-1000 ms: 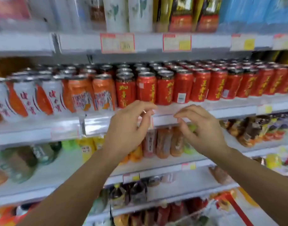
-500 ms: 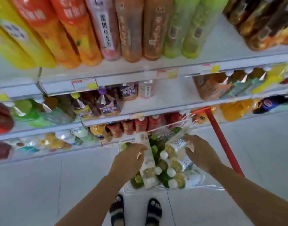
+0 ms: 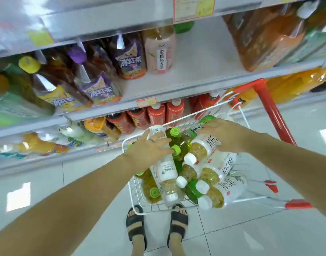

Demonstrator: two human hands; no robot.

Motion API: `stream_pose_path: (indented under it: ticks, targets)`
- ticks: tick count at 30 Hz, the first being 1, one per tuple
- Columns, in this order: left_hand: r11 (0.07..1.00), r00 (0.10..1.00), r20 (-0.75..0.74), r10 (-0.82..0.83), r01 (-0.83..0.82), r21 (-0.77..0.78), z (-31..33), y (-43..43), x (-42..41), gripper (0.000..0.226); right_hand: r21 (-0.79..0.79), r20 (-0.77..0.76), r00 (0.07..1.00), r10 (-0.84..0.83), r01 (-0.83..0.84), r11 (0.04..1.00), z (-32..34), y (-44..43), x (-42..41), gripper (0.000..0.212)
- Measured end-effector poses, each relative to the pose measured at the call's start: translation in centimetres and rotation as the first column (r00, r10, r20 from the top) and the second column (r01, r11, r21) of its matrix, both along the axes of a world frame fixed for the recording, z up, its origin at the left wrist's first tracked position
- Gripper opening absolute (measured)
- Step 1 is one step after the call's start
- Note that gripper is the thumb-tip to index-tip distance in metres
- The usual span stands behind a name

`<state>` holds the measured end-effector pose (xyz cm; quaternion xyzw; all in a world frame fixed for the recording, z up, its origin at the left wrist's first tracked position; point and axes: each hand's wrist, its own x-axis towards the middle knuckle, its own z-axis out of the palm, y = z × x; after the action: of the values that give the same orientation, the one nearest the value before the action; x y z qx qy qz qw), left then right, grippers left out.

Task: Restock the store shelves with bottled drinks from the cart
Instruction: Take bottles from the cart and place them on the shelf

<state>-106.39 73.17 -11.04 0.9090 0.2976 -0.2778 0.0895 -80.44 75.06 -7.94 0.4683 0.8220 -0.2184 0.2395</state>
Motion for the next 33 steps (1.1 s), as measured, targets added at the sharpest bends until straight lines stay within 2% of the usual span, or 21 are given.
stream_pose_path:
  ticks: [3, 6, 8, 10, 12, 15, 18, 20, 22, 23, 27, 33]
  targets:
    - [0.998, 0.998, 0.013, -0.058, 0.058, -0.003, -0.9, 1.1, 0.0, 0.069, -0.012, 0.015, 1.0, 0.026, -0.026, 1.0, -0.2, 0.2, 0.0, 0.076]
    - [0.994, 0.976, 0.189, -0.11, 0.106, 0.034, -1.1, 1.2, -0.9, 0.06, 0.034, -0.015, 1.0, 0.025, -0.024, 0.999, -0.6, 0.4, 0.0, 0.077]
    - [0.991, 0.949, 0.29, -0.128, 0.112, 0.07, -0.8, 1.0, -1.9, 0.062, 0.04, -0.119, 0.992, -0.05, 0.055, 0.998, -0.7, 0.3, 0.1, 0.075]
    - [0.999, 0.938, 0.345, -0.038, 0.023, 0.049, -0.3, 0.4, -3.2, 0.067, 0.038, -0.262, 0.954, -0.148, 0.163, 0.986, -0.6, -0.2, 0.4, 0.074]
    - [0.991, 0.896, 0.423, 0.132, -0.135, -0.022, 0.4, -0.6, -4.0, 0.068, 0.05, -0.381, 0.894, -0.235, 0.274, 0.96, -0.1, -1.0, 0.7, 0.074]
    - [0.903, 0.741, 0.517, 0.429, -0.37, -0.218, 2.4, -2.0, -4.3, 0.071, 0.05, -0.57, 0.741, -0.355, 0.463, 0.885, 1.9, -2.1, 0.3, 0.07]
    - [0.706, 0.485, 0.516, 0.706, -0.544, -0.454, 6.0, -3.2, -3.9, 0.07, -0.068, -0.692, 0.502, -0.519, 0.67, 0.739, 5.4, -3.3, -1.1, 0.063]
    - [0.564, 0.294, 0.496, 0.817, -0.581, -0.587, 8.8, -4.0, -3.6, 0.066, -0.139, -0.716, 0.388, -0.581, 0.736, 0.663, 8.0, -4.3, -2.0, 0.06]
    - [0.458, 0.138, 0.467, 0.873, -0.56, -0.69, 12.2, -4.6, -3.2, 0.06, -0.193, -0.749, 0.302, -0.59, 0.752, 0.63, 11.0, -5.1, -2.7, 0.058]
    - [0.442, 0.092, 0.474, 0.876, -0.548, -0.71, 14.1, -4.8, -3.1, 0.056, -0.209, -0.766, 0.274, -0.582, 0.75, 0.627, 12.8, -5.4, -3.2, 0.056]
    - [0.477, -0.042, 0.576, 0.816, -0.514, -0.713, 22.7, -4.8, -2.4, 0.038, -0.236, -0.849, 0.166, -0.502, 0.732, 0.64, 20.8, -5.7, -5.2, 0.051]
    - [0.649, -0.172, 0.788, 0.591, -0.479, -0.591, 37.9, -4.9, -2.0, 0.041, -0.192, -0.967, -0.024, -0.254, 0.722, 0.664, 35.2, -4.7, -8.0, 0.042]
